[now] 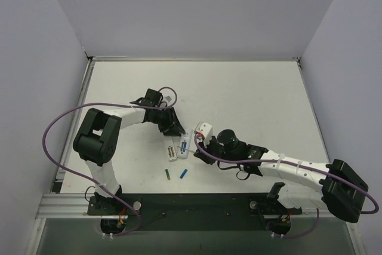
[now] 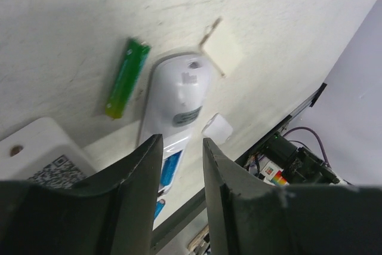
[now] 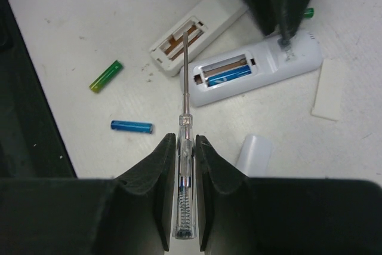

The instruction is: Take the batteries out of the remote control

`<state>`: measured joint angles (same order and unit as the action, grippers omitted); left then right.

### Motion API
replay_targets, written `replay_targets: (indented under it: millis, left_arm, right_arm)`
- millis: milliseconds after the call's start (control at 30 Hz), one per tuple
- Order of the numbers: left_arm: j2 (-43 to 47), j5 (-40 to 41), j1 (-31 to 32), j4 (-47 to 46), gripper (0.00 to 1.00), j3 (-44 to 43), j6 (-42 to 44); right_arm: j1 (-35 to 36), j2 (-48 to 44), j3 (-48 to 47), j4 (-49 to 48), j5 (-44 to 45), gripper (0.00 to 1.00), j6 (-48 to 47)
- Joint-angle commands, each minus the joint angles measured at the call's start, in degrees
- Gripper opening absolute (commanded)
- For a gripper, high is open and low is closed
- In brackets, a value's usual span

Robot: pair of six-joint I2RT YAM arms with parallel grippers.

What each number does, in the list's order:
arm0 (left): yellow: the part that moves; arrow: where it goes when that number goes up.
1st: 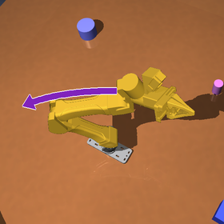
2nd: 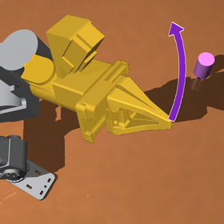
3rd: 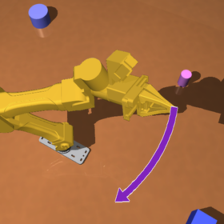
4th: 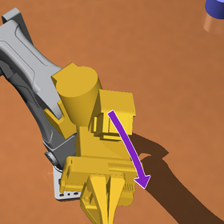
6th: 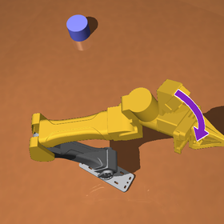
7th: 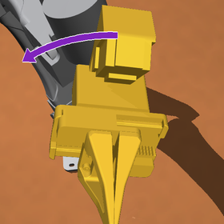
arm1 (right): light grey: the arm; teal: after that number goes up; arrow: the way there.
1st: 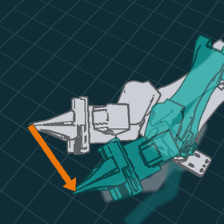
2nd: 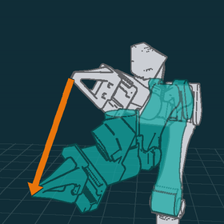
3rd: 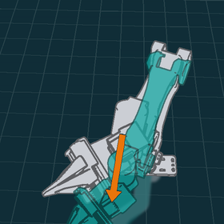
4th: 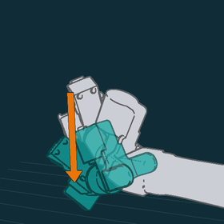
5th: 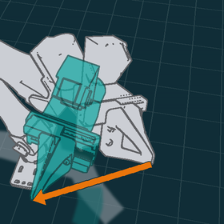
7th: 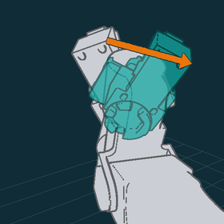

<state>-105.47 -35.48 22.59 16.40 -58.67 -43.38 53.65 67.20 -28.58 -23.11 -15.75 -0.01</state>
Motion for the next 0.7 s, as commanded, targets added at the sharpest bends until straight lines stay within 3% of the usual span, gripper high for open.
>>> replay_targets:
  millis: [0,267,467,667]
  left_arm:
    - [0.97,-1.52,0.26,1.26,0.45,-5.13,1.71]
    - [1.5,1.02,0.26,3.63,0.51,-7.24,3.64]
    - [2.54,5.6,0.35,8.03,0.47,-6.02,6.46]
    - [3.52,5.17,0.53,5.66,0.43,-1.1,5.32]
  right_arm:
    - [4.62,-4.7,-0.17,9.22,1.77,0.0,2.9]
    - [5.94,-12.27,2.75,14.75,9.32,0.0,8.8]
    - [5.59,-5.95,-7.18,30.74,14.34,0.0,7.48]
    - [4.36,-2.25,-11.76,34.62,15.57,0.0,6.78]
